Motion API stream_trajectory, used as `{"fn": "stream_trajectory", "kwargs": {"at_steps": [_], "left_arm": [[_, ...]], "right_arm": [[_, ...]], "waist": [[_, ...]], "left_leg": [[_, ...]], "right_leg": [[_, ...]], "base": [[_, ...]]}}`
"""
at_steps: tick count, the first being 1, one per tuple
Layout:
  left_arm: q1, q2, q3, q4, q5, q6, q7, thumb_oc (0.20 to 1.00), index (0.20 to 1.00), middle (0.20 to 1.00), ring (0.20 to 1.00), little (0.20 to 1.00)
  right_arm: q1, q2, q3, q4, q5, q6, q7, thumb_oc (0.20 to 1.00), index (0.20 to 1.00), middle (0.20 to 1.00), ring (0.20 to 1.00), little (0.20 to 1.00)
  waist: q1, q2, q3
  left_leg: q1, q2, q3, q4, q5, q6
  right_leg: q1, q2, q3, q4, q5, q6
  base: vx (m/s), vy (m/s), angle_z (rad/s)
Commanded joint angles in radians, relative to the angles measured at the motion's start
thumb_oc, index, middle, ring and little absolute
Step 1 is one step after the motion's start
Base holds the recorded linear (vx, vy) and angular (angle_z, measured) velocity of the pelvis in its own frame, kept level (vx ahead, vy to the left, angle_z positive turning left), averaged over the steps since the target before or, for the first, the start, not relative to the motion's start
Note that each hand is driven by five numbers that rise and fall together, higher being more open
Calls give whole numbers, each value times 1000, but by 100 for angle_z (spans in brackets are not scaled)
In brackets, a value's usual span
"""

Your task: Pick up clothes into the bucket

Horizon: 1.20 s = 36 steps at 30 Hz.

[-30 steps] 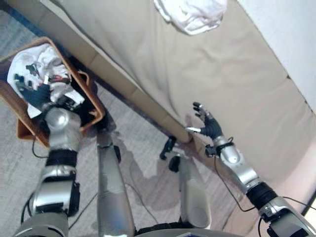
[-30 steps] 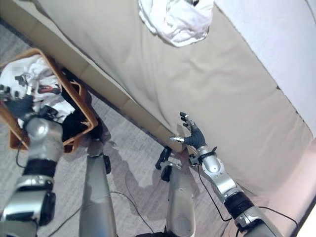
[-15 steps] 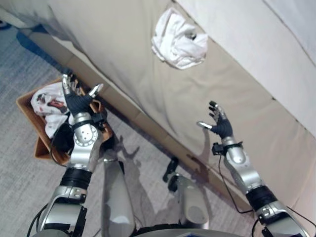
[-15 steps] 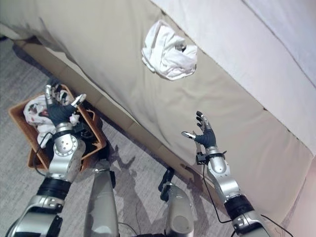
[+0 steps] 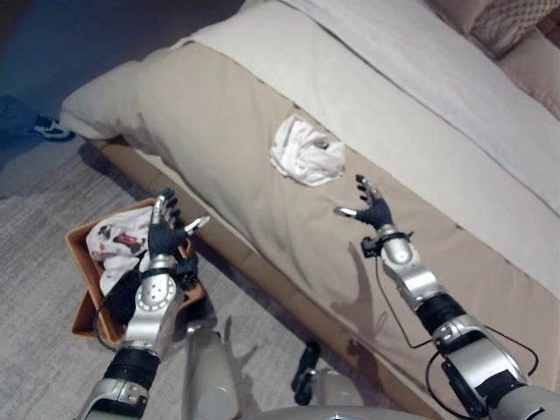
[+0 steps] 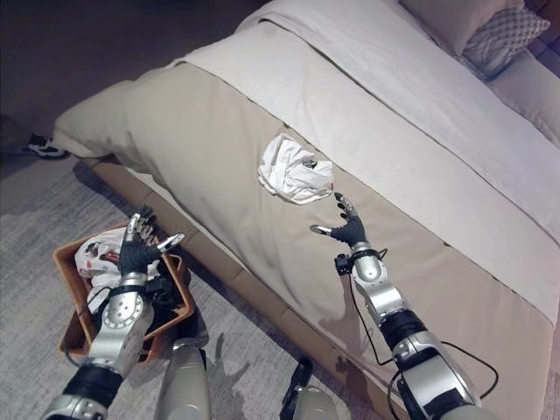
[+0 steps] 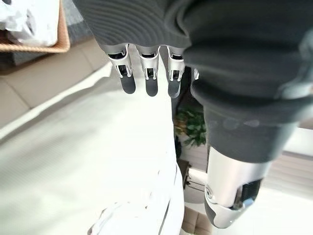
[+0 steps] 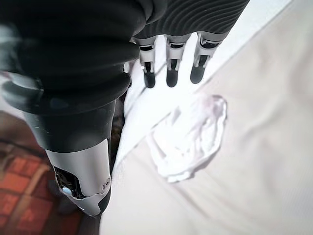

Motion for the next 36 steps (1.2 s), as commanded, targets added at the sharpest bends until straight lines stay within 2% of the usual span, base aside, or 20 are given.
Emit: {"fn": "stream_trajectory", "kwargs": {"at_steps": [1,3,4,6,8,12,13,14,17,20,21,22,24,25,26,27,28,29,32,36], "left_arm": [[-32,16,-7,-37,15,-26,-29,1000,1000,1000,1000,1000],[-44,21,-10,-35,13,-28,-23,1000,1000,1000,1000,1000],[-54,20,-16,-35,6,-28,-19,1000,1000,1000,1000,1000],[-101,13,-31,-8,-6,-31,-3,1000,1000,1000,1000,1000],[-131,8,-44,-9,-8,-33,3,1000,1000,1000,1000,1000],[-158,0,-62,-9,-13,-39,8,1000,1000,1000,1000,1000],[-187,-10,-83,-8,-11,-42,8,1000,1000,1000,1000,1000],[-188,-11,-84,-7,-11,-42,8,1000,1000,1000,1000,1000],[-191,-11,-66,-52,-66,-52,4,1000,1000,1000,1000,1000],[-193,-9,-61,-82,-65,-51,14,1000,1000,1000,1000,1000],[-198,-8,-54,-83,-65,-50,16,1000,1000,1000,1000,1000],[-207,-8,-50,-84,-69,-53,12,1000,1000,1000,1000,1000],[-209,-6,-49,-83,-75,-56,10,1000,1000,1000,1000,1000],[-213,1,-55,-102,-79,-57,8,1000,1000,1000,1000,1000],[-236,10,-48,-117,-95,-64,24,1000,1000,1000,1000,1000],[-238,10,-48,-117,-95,-64,25,1000,1000,1000,1000,1000],[-245,6,-48,-121,-96,-66,33,1000,1000,1000,1000,1000],[-245,-3,-42,-115,-116,-61,27,1000,1000,1000,1000,1000],[-242,-8,-54,-121,-108,-63,39,1000,1000,1000,1000,1000],[-219,1,-42,-136,-126,-60,35,1000,1000,1000,1000,1000]], "right_arm": [[-69,-22,-50,-25,14,-21,-31,1000,1000,1000,1000,1000],[-84,-15,-58,-23,27,-25,-49,1000,1000,1000,1000,1000],[-93,-14,-59,-31,33,-26,-58,1000,1000,1000,1000,1000],[-118,-15,-58,-46,35,-24,-68,1000,1000,1000,1000,1000],[-123,-33,-58,-57,19,-21,-79,1000,1000,1000,1000,1000],[-128,-40,-69,-48,4,-19,-101,1000,1000,1000,1000,1000],[-121,-50,-80,-30,2,-18,-116,1000,1000,1000,1000,1000],[-121,-51,-80,-29,2,-19,-116,1000,1000,1000,1000,1000],[-171,-97,-88,-22,-28,-7,-160,1000,1000,1000,1000,1000],[-189,-120,-96,-34,-51,-2,-180,1000,1000,1000,1000,1000],[-198,-135,-96,-34,-71,3,-191,1000,1000,1000,1000,1000],[-230,-152,-76,-8,-100,10,-201,1000,1000,1000,1000,1000],[-272,-168,-52,20,-115,17,-196,1000,1000,1000,1000,1000],[-313,-192,-26,34,-141,27,-203,1000,1000,1000,1000,1000],[-372,-241,-12,44,-157,44,-221,1000,1000,1000,1000,1000],[-373,-242,-11,45,-157,43,-221,1000,1000,1000,1000,1000],[-384,-258,-2,47,-165,44,-232,1000,1000,1000,1000,1000],[-404,-273,9,47,-187,53,-230,1000,1000,1000,1000,1000],[-526,-300,63,137,-231,72,-252,1000,1000,1000,1000,1000],[-647,-341,128,232,-262,93,-261,1000,1000,1000,1000,1000]], "waist": [[0,21,30],[-6,48,50],[-12,60,62],[-40,72,93],[-59,78,117],[-69,80,146],[-70,79,156],[-71,81,156],[-73,118,158],[-81,138,175],[-85,150,180],[-97,153,190],[-93,154,205],[-84,155,228],[-74,179,242],[-75,178,242],[-65,186,242],[-74,190,242],[-68,192,242],[-52,192,242]], "left_leg": [[68,-32,-20,-6,-75,75],[96,-38,-26,-23,-74,91],[112,-39,-29,-42,-71,96],[149,-53,-25,-79,-64,92],[157,-72,-37,-79,-65,84],[163,-87,-52,-42,-91,66],[138,-96,-65,-16,-96,50],[135,-95,-67,-13,-97,49],[86,-79,-60,-18,-68,30],[67,-75,-56,-17,-63,25],[51,-65,-52,1,-74,19],[0,-50,-40,119,-113,2],[-28,-42,-46,191,-132,-1],[-61,-31,-61,228,-119,-7],[-101,14,-79,66,17,-22],[-99,13,-79,59,22,-23],[-120,5,-90,0,63,-24],[-111,18,-43,-19,37,-14],[-193,-4,-37,0,52,-8],[-246,-7,-28,-39,71,-14]], "right_leg": [[-90,-92,67,133,309,56],[-146,-89,112,235,320,43],[-176,-67,148,268,309,36],[-257,-9,177,228,244,14],[-297,13,198,172,225,13],[-304,2,144,81,229,22],[-273,6,140,18,201,14],[-272,6,138,16,201,14],[-291,16,118,15,190,5],[-318,14,123,35,178,-1],[-337,16,131,56,163,-4],[-353,18,143,80,131,-24],[-363,29,154,96,120,-38],[-377,33,155,119,113,-45],[-421,47,152,137,99,-34],[-423,46,152,138,99,-35],[-437,44,160,143,102,-32],[-472,26,156,183,88,-34],[-580,12,172,217,105,-35],[-643,4,169,222,105,-30]], "base": [[43,169,23],[33,124,40],[35,118,38],[59,61,8],[66,-9,4],[78,-114,29],[25,-175,50],[-33,-164,81],[-27,-128,52],[-18,-75,3],[-36,-146,23],[-23,-118,-8],[-51,-98,-26],[-114,-21,-38],[-98,14,-28],[-44,105,-23],[-10,51,-14],[-26,75,-11],[-29,24,8],[9,-31,-1]]}}
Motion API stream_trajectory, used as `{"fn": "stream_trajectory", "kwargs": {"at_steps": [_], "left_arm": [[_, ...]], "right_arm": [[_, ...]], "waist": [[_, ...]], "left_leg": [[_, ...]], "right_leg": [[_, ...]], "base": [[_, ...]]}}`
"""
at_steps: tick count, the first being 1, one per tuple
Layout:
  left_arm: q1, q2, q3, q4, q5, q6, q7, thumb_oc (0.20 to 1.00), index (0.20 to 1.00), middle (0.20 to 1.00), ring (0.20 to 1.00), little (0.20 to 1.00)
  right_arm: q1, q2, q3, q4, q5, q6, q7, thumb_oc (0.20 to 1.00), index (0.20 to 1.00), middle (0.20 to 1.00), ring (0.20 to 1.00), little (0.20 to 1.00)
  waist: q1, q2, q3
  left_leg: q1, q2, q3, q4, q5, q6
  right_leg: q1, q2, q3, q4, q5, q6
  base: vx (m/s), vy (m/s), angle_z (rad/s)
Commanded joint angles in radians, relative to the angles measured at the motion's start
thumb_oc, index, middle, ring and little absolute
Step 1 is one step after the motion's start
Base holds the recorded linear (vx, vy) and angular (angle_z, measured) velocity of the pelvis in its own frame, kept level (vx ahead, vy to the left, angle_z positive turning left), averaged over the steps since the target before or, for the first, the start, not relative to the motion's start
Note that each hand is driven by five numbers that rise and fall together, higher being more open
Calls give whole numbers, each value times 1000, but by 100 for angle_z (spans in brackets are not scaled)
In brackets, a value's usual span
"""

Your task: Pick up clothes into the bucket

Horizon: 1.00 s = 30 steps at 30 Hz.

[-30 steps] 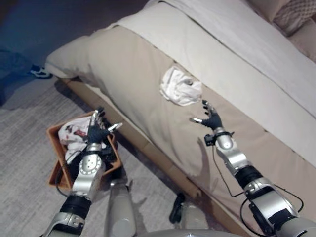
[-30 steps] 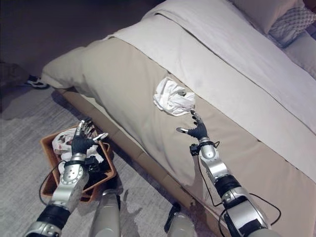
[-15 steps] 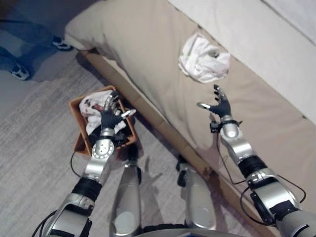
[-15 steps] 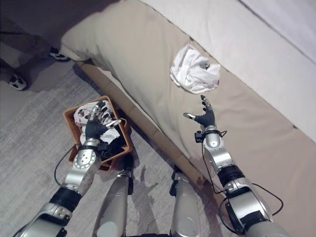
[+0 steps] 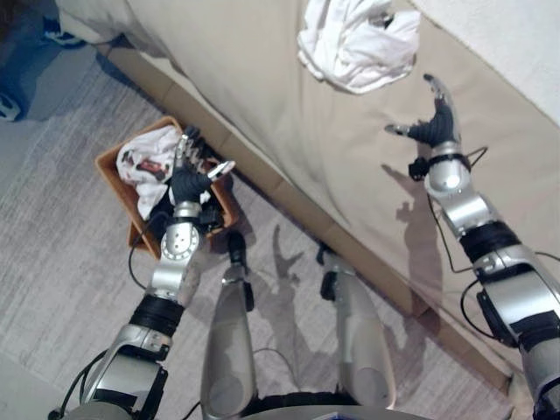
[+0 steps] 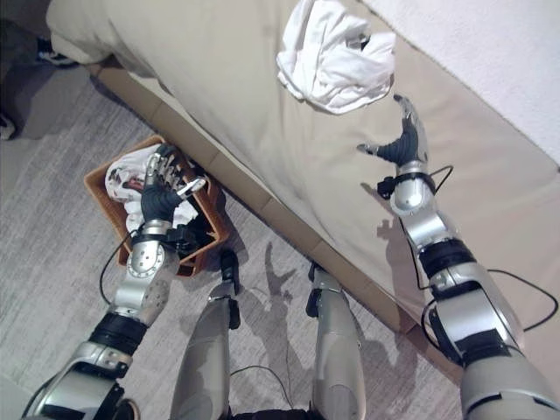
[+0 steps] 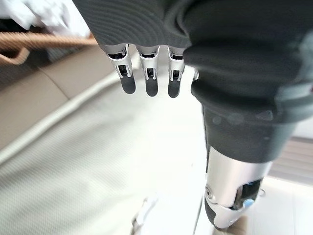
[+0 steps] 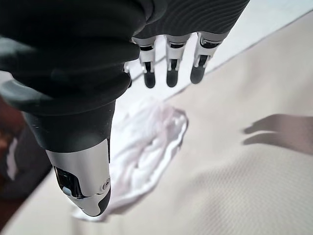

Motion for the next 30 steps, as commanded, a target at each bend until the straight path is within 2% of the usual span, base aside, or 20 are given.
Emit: {"fn": "stream_trajectory", "kwargs": {"at_steps": [1,6,7,12,16,24,30], "left_arm": [[62,36,31,-95,-31,-54,6,1000,1000,1000,1000,1000],[92,48,23,-108,-57,-68,-12,1000,1000,1000,1000,1000],[102,48,20,-114,-59,-69,-15,1000,1000,1000,1000,1000],[141,55,16,-128,-53,-73,-26,1000,1000,1000,1000,1000],[160,58,30,-129,-45,-76,-19,1000,1000,1000,1000,1000],[185,67,59,-121,-19,-77,25,1000,1000,1000,1000,1000],[195,65,58,-114,-28,-76,32,1000,1000,1000,1000,1000]], "right_arm": [[-148,-71,70,63,-57,9,-37,1000,1000,1000,1000,1000],[-266,-109,176,185,-105,16,-34,1000,1000,1000,1000,1000],[-280,-115,191,201,-114,16,-38,1000,1000,1000,1000,1000],[-355,-145,261,264,-142,18,-41,1000,1000,1000,1000,1000],[-380,-162,274,262,-146,20,-61,1000,1000,1000,1000,1000],[-407,-207,269,169,-171,31,-125,1000,1000,1000,1000,1000],[-460,-193,291,215,-147,39,-124,1000,1000,1000,1000,1000]], "waist": [[29,-8,-19],[57,-4,-19],[64,-1,-19],[89,15,-19],[96,22,-19],[88,18,-19],[89,28,-19]], "left_leg": [[-57,40,0,-69,102,-26],[-125,45,-28,-74,112,-27],[-115,50,-38,-78,87,-35],[-155,57,-55,-112,114,-44],[-169,57,-68,-136,131,-48],[-166,56,-74,-144,121,-46],[-176,55,-75,-159,122,-44]], "right_leg": [[-46,-96,25,84,-2,110],[-118,-94,7,123,-28,109],[-116,-95,11,142,-61,122],[-183,-102,-6,207,-100,123],[-221,-105,-13,241,-116,121],[-250,-121,-14,283,-131,124],[-282,-124,-9,296,-138,123]], "base": [[32,-60,14],[62,-88,10],[127,-133,3],[74,-86,12],[51,-48,14],[35,-6,10],[19,4,4]]}}
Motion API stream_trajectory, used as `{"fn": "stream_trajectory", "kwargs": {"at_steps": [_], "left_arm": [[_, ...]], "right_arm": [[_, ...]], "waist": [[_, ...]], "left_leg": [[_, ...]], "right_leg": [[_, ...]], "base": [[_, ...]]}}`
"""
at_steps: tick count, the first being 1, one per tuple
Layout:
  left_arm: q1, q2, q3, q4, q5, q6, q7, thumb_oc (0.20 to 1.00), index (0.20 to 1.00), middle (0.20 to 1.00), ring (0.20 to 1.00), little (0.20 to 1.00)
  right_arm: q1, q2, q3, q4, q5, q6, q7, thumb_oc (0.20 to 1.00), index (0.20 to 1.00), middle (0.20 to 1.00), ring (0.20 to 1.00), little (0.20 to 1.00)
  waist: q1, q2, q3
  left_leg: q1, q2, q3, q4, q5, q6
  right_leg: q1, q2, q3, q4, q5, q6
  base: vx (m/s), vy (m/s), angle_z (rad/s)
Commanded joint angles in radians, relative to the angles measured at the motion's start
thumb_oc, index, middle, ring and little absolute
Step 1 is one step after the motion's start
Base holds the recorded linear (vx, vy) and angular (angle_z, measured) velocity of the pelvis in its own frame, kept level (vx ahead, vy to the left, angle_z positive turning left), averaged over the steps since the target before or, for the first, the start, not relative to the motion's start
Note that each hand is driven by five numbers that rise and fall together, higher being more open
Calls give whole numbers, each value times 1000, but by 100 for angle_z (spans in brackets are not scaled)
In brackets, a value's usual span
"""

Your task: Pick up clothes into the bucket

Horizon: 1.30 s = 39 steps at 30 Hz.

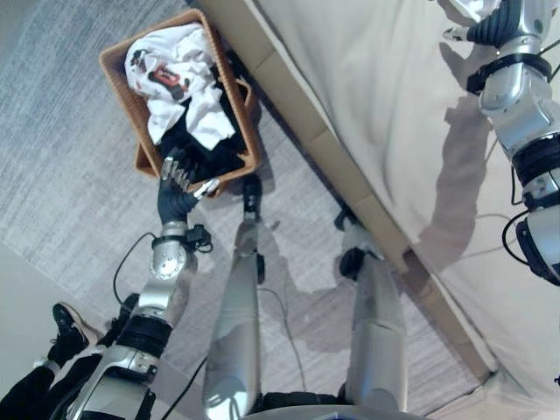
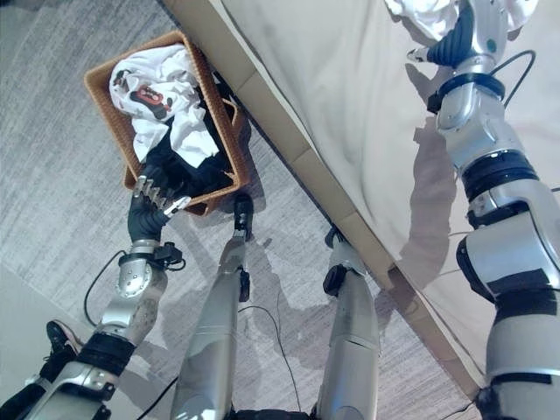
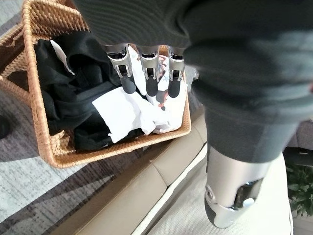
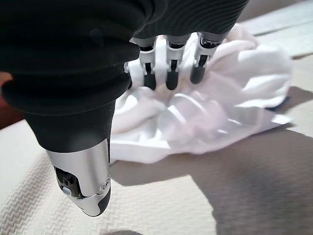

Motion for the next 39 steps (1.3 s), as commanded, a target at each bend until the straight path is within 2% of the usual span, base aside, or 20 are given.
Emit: {"fn": "stream_trajectory", "kwargs": {"at_steps": [1,8,9,10,11,16,26,35,36,38,39], "left_arm": [[80,17,51,-75,2,-53,12,1000,1000,1000,1000,1000],[82,15,40,-73,-11,-61,9,1000,1000,1000,1000,1000],[80,13,35,-75,-14,-60,4,1000,1000,1000,1000,1000],[81,11,30,-77,-16,-59,1,1000,1000,1000,1000,1000],[82,9,28,-78,-19,-59,-2,1000,1000,1000,1000,1000],[98,3,31,-81,-28,-58,-15,1000,1000,1000,1000,1000],[98,-16,34,-73,-21,-52,-14,1000,1000,1000,1000,1000],[90,-41,37,-56,-18,-24,-36,1000,1000,1000,1000,1000],[81,-42,41,-54,-18,-24,-39,1000,1000,1000,1000,1000],[75,-55,42,-35,-20,-16,-54,1000,1000,1000,1000,1000],[76,-54,40,-34,-20,-17,-54,1000,1000,1000,1000,1000]], "right_arm": [[-94,-46,89,26,16,0,-36,1000,1000,1000,1000,1000],[-130,-44,119,87,40,3,-14,1000,1000,1000,1000,1000],[-126,-40,120,103,44,3,-3,567,567,567,567,567],[-123,-37,122,121,46,6,7,291,291,291,291,291],[-126,-38,128,132,46,6,14,200,200,200,200,200],[-122,-40,143,146,40,8,47,200,200,200,200,200],[-70,-53,95,89,106,-14,63,200,200,200,200,200],[210,-15,-99,-276,261,-88,104,200,200,200,200,200],[235,-12,-117,-317,267,-97,110,200,200,200,200,200],[385,15,-184,-455,295,-126,148,200,200,200,200,200],[389,14,-187,-458,295,-125,148,200,200,200,200,200]], "waist": [[9,31,-19],[18,45,-19],[22,50,-19],[26,56,-19],[28,61,-19],[36,76,-19],[24,60,-19],[-19,-3,-19],[-24,-8,-19],[-47,-20,-19],[-46,-20,-19]], "left_leg": [[46,108,1,-10,-1,-66],[31,103,-10,-28,12,-71],[26,102,-13,-28,13,-70],[21,99,-14,-29,15,-69],[16,97,-17,-29,15,-70],[3,91,-23,-29,18,-68],[34,86,-19,-5,2,-63],[200,78,-3,36,-66,-42],[195,76,4,36,-44,-36],[276,67,16,36,-60,-32],[279,68,16,35,-59,-32]], "right_leg": [[-16,-53,61,205,-98,118],[-44,-65,57,229,-110,118],[-52,-69,55,238,-112,118],[-61,-71,53,244,-113,118],[-63,-73,52,246,-115,117],[-83,-75,55,260,-117,117],[-45,-82,52,253,-103,121],[161,-78,47,166,-39,136],[167,-79,37,139,-2,122],[256,-88,41,105,23,129],[258,-88,40,104,23,129]], "base": [[0,0,0],[0,0,0],[0,0,0],[14,-17,4],[9,-15,5],[12,10,5],[-2,9,1],[-21,48,0],[-70,79,0],[-14,107,-2],[32,100,-7]]}}
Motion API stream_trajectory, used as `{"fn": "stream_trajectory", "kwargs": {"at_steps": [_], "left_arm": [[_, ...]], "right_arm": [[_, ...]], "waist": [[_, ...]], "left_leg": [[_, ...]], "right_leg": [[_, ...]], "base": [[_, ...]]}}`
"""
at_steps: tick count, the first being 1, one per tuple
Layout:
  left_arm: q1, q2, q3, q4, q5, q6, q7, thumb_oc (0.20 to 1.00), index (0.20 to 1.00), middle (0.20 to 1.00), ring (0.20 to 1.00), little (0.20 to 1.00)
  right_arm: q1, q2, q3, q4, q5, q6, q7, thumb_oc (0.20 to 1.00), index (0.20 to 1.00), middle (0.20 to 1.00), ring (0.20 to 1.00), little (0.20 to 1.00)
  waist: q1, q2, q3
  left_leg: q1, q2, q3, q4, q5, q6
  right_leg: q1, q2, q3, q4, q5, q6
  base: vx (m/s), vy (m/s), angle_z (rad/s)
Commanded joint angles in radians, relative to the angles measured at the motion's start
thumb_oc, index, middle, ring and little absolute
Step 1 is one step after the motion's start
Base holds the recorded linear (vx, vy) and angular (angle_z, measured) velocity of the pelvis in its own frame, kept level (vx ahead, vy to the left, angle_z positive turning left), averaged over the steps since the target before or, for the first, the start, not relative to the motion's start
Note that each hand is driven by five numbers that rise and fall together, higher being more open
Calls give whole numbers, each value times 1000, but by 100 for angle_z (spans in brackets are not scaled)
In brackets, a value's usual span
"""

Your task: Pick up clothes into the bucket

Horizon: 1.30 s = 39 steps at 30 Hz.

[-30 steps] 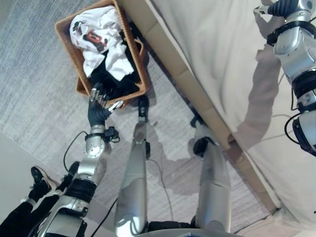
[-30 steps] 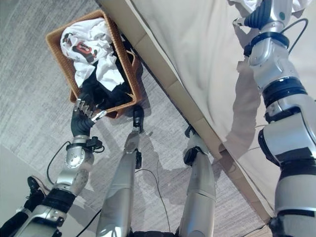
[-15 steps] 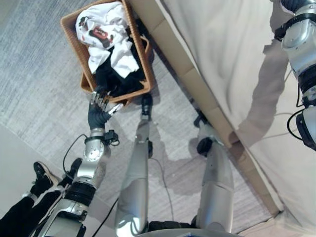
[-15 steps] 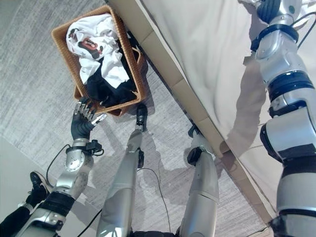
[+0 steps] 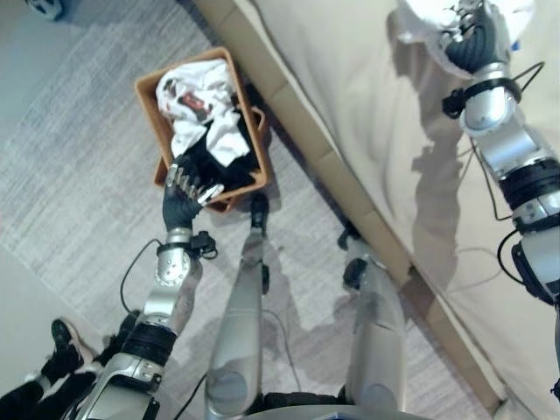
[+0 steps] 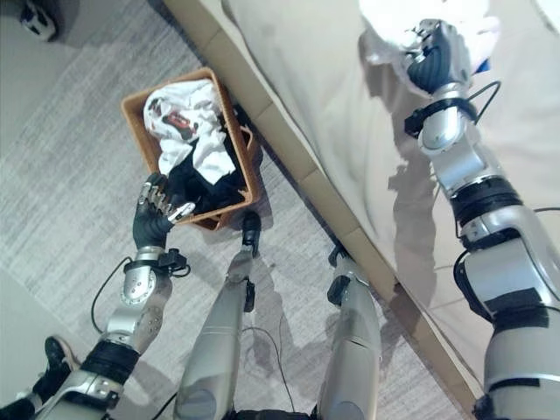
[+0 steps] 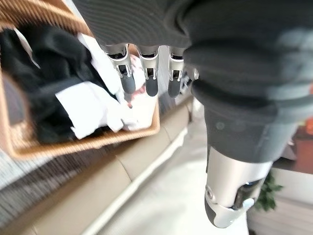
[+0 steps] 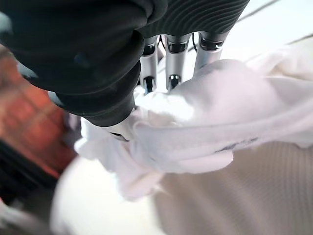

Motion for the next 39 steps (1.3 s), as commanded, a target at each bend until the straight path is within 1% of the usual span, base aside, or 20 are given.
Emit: {"fn": "stream_trajectory", "kwargs": {"at_steps": [1,3,5,8,9,13,14,15,19,20,21,22,24,29,30,31,32,33,37,39], "left_arm": [[40,-14,46,-22,-15,-24,-25,1000,1000,1000,1000,1000],[43,-18,44,-12,-4,-20,-52,1000,1000,1000,1000,1000],[46,-18,43,-3,-2,-19,-57,1000,1000,1000,1000,1000],[39,-19,42,16,14,-20,-72,1000,1000,1000,1000,1000],[28,-22,37,33,23,-17,-77,1000,1000,1000,1000,1000],[20,-18,21,71,68,-7,-80,1000,1000,1000,1000,1000],[18,-8,4,88,119,2,-79,1000,1000,1000,1000,1000],[18,-8,3,88,119,2,-79,1000,1000,1000,1000,1000],[29,6,-3,135,186,11,-84,1000,1000,1000,1000,1000],[39,18,-1,144,224,19,-85,1000,1000,1000,1000,1000],[38,19,-1,144,224,19,-85,1000,1000,1000,1000,1000],[38,28,-3,145,252,21,-85,1000,1000,1000,1000,1000],[36,44,-19,124,303,20,-84,1000,1000,1000,1000,1000],[-3,70,-86,61,370,27,-114,1000,1000,1000,1000,1000],[-18,75,-99,56,382,30,-117,1000,1000,1000,1000,1000],[-35,74,-113,48,387,32,-122,1000,1000,1000,1000,1000],[-60,72,-133,42,381,37,-132,1000,1000,1000,1000,1000],[-79,66,-148,39,370,40,-141,1000,1000,1000,1000,1000],[-148,52,-209,-11,329,46,-181,1000,1000,1000,1000,1000],[-189,27,-237,-16,298,52,-191,1000,1000,1000,1000,1000]], "right_arm": [[72,1,-51,-83,61,-85,45,200,200,200,200,200],[204,8,-83,-167,84,-120,106,200,200,200,200,200],[242,9,-92,-192,89,-125,121,200,200,200,200,200],[346,19,-132,-263,110,-146,163,200,200,200,200,200],[394,43,-162,-283,140,-156,184,200,200,200,200,200],[438,57,-189,-340,152,-167,200,200,200,200,200,200],[450,57,-199,-381,162,-175,217,200,200,200,200,200],[450,57,-200,-382,162,-174,218,200,200,200,200,200],[439,42,-188,-482,144,-181,250,200,200,200,200,200],[406,4,-167,-530,68,-171,255,200,200,200,200,200],[405,4,-167,-530,68,-170,255,200,200,200,200,200],[377,-19,-150,-536,21,-167,253,200,200,200,200,200],[330,-36,-122,-556,9,-169,264,200,200,200,200,200],[232,-31,-57,-572,90,-170,323,200,200,200,200,200],[220,-29,-43,-575,125,-166,346,200,200,200,200,200],[210,-23,-29,-577,202,-159,387,200,200,200,200,200],[200,-13,-6,-587,290,-145,430,200,200,200,200,200],[195,-14,8,-592,335,-136,451,200,200,200,200,200],[211,-25,36,-627,430,-101,501,200,200,200,200,200],[227,-22,49,-645,472,-83,522,200,200,200,200,200]], "waist": [[-21,-20,-7],[-35,-25,-7],[-38,-27,-7],[-51,-37,-7],[-58,-43,-7],[-73,-55,-25],[-87,-61,-58],[-88,-61,-59],[-109,-84,-141],[-119,-89,-183],[-120,-91,-184],[-125,-94,-205],[-132,-101,-244],[-147,-112,-329],[-152,-113,-344],[-155,-115,-356],[-159,-118,-369],[-161,-117,-378],[-181,-117,-412],[-192,-117,-424]], "left_leg": [[106,90,19,8,-55,-25],[185,81,28,5,-70,-19],[205,80,32,5,-74,-17],[279,74,42,2,-88,-12],[332,73,50,-5,-94,-9],[395,76,66,-15,-107,-8],[425,80,76,-22,-114,-11],[423,79,76,-24,-109,-10],[496,94,122,-47,-126,-19],[539,105,155,-65,-134,-27],[537,102,155,-67,-130,-26],[557,106,173,-75,-133,-28],[589,116,204,-82,-145,-33],[658,122,261,-90,-160,-35],[670,124,270,-92,-162,-36],[687,125,280,-96,-165,-37],[697,127,288,-97,-166,-37],[711,129,294,-99,-168,-38],[752,132,311,-106,-175,-37],[773,133,317,-112,-176,-37]], "right_leg": [[74,-58,44,81,55,110],[158,-72,39,59,74,116],[180,-76,38,53,79,118],[262,-78,40,16,100,124],[326,-79,38,-16,115,129],[397,-72,39,-68,136,135],[435,-57,43,-112,150,138],[435,-58,42,-117,155,138],[518,-13,65,-241,179,145],[557,14,85,-303,186,148],[555,12,86,-306,190,148],[564,21,96,-329,196,149],[584,39,113,-365,203,153],[623,56,155,-400,210,160],[628,58,160,-404,206,161],[636,62,168,-407,205,161],[642,64,172,-408,202,161],[652,66,175,-409,200,161],[677,72,188,-406,189,161],[691,74,191,-406,186,161]], "base": [[29,59,-6],[50,99,-6],[42,65,-3],[59,91,-7],[61,78,-10],[85,74,-15],[76,46,-14],[112,68,-14],[141,49,-39],[134,59,-52],[119,68,-55],[63,39,-58],[99,40,-57],[88,38,-46],[71,33,-29],[69,23,-16],[69,17,-26],[67,10,-23],[58,15,-14],[47,9,-6]]}}
